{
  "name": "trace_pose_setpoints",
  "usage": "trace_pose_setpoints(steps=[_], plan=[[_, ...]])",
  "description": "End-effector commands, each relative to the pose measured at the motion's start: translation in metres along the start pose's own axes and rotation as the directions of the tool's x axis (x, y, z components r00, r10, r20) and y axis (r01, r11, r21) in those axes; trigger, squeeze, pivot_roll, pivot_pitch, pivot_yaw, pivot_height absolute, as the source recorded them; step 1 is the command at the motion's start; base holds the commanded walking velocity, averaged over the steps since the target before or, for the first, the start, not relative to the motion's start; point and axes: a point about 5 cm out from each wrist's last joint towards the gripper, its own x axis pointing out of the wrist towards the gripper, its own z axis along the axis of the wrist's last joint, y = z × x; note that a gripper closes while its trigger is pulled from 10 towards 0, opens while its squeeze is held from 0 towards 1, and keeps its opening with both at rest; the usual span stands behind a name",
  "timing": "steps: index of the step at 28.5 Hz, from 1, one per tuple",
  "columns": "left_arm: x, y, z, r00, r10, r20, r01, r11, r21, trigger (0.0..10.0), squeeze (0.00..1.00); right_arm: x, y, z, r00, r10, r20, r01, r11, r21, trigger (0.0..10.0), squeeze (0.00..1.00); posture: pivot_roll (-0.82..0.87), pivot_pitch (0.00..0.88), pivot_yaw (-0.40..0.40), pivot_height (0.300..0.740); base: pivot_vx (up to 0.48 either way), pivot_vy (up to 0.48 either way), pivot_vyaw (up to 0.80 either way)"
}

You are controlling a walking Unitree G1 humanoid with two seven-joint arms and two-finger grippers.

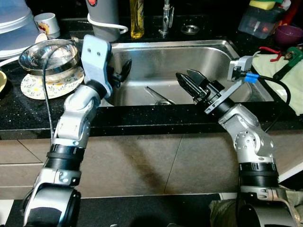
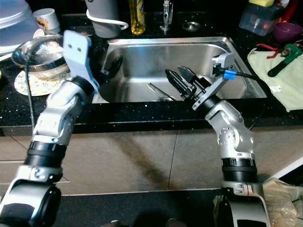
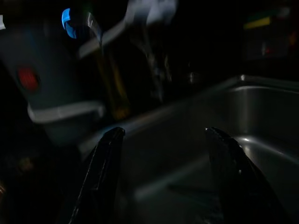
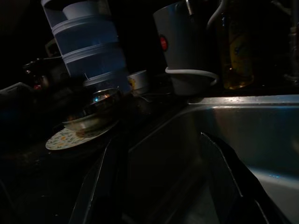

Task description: Kitchen organization

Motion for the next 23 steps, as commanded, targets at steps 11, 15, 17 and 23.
trace_pose_setpoints(steps=[11,15,17,23], plan=[[-0.019,0.018,0.026,1.000,-0.009,0.030,0.002,0.968,0.249,10.0,0.00,0.007,0.021,-0.012,0.993,0.114,-0.007,-0.113,0.993,0.033,10.0,0.00,0.02,0.040,-0.009,0.732,0.000,0.000,0.80],[-0.022,0.024,0.024,1.000,-0.018,0.001,0.017,0.956,0.293,10.0,0.00,0.008,0.023,-0.013,0.993,0.119,-0.008,-0.119,0.992,0.037,10.0,0.00,0.02,0.040,-0.009,0.732,0.000,0.000,0.80],[-0.023,0.027,0.024,1.000,-0.021,-0.011,0.024,0.951,0.307,10.0,0.00,0.008,0.023,-0.014,0.993,0.119,-0.009,-0.119,0.992,0.038,10.0,0.00,0.02,0.034,-0.005,0.732,0.000,0.000,0.80],[-0.024,0.025,0.016,1.000,0.011,-0.027,-0.006,0.984,0.178,10.0,0.00,0.011,0.025,-0.018,0.995,0.103,-0.011,-0.102,0.994,0.048,10.0,0.00,0.02,0.028,-0.005,0.732,0.000,0.000,0.00]])
